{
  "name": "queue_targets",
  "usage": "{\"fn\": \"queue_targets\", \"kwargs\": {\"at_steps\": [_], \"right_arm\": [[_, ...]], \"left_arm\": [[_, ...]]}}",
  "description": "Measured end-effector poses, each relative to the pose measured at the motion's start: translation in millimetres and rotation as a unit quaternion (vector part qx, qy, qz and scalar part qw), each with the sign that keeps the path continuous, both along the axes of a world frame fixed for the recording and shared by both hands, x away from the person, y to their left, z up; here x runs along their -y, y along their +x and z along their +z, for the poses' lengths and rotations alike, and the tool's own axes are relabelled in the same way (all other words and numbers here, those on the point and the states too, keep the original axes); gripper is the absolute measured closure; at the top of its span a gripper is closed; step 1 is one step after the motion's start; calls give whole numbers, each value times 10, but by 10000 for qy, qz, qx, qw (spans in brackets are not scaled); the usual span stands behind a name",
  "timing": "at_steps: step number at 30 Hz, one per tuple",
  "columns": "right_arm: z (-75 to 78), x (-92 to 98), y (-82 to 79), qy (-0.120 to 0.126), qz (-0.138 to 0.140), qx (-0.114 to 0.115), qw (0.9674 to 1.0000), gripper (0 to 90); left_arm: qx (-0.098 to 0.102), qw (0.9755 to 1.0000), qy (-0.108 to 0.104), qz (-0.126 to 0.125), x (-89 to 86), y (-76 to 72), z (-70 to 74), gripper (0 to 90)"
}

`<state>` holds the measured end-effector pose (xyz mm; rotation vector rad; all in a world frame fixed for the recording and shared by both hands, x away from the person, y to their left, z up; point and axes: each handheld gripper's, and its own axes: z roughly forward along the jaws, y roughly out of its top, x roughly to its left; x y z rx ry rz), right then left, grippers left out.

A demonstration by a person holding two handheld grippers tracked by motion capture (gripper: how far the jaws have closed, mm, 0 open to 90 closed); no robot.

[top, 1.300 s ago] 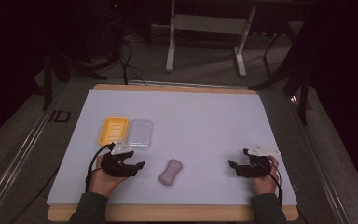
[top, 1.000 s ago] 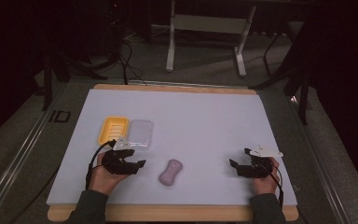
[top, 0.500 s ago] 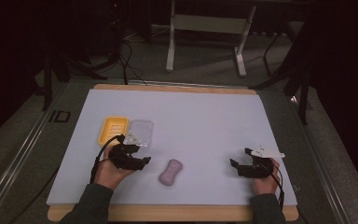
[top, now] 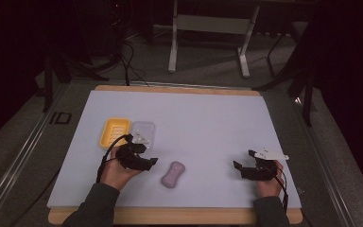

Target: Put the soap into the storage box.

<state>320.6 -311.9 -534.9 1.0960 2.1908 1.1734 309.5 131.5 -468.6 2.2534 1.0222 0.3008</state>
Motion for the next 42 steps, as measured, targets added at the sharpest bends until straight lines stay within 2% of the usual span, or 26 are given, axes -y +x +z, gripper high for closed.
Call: {"fn": "queue_targets", "kwargs": {"at_steps": [21, 31, 42], "right_arm": [[3, 9, -4, 21, -23, 11, 10000, 165], [2, 10, -2, 27, -31, 2, 10000, 164], [3, 11, -2, 41, -29, -1, 10000, 165]], "left_arm": [[-166, 9995, 114, -254, 225, 22, -6, 357], [-279, 9988, 73, -383, 353, 24, -30, 351], [-399, 9982, 116, -425, 475, 26, -76, 300]]}}
